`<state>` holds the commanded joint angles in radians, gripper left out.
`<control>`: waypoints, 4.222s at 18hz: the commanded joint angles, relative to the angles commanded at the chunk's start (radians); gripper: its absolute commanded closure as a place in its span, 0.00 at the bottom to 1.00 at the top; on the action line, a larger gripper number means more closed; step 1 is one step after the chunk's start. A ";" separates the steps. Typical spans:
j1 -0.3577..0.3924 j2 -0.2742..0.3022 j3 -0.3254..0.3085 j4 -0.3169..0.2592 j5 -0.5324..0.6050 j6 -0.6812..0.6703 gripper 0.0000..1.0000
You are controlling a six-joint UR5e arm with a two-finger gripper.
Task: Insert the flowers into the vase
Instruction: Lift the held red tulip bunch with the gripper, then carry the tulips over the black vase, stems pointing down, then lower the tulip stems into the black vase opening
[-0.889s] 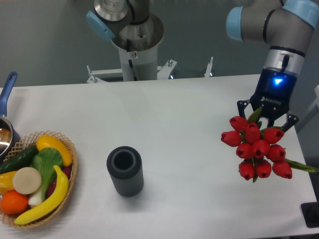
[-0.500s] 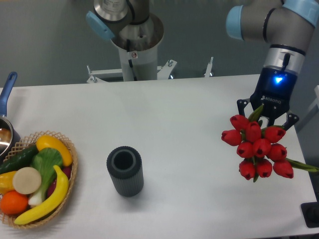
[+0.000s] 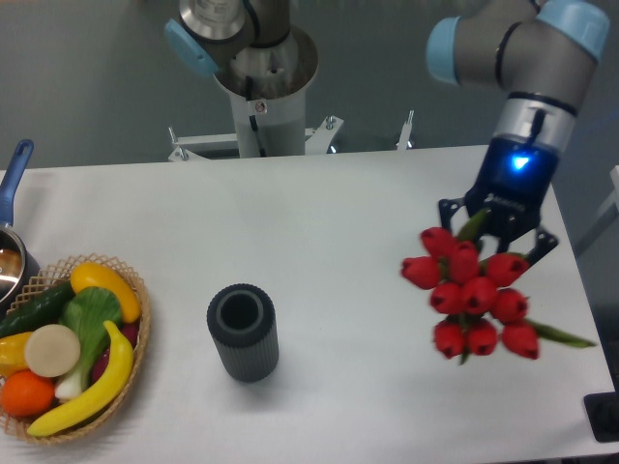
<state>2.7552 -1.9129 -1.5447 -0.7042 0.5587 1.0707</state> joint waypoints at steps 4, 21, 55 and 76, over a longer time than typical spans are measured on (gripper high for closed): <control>-0.011 0.000 -0.023 0.008 -0.191 0.008 0.67; -0.172 0.049 -0.136 0.009 -0.444 0.025 0.67; -0.144 -0.091 -0.285 0.006 -0.436 0.153 0.66; -0.124 -0.083 -0.322 0.006 -0.337 0.232 0.00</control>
<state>2.6308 -1.9958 -1.8669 -0.6980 0.2221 1.3024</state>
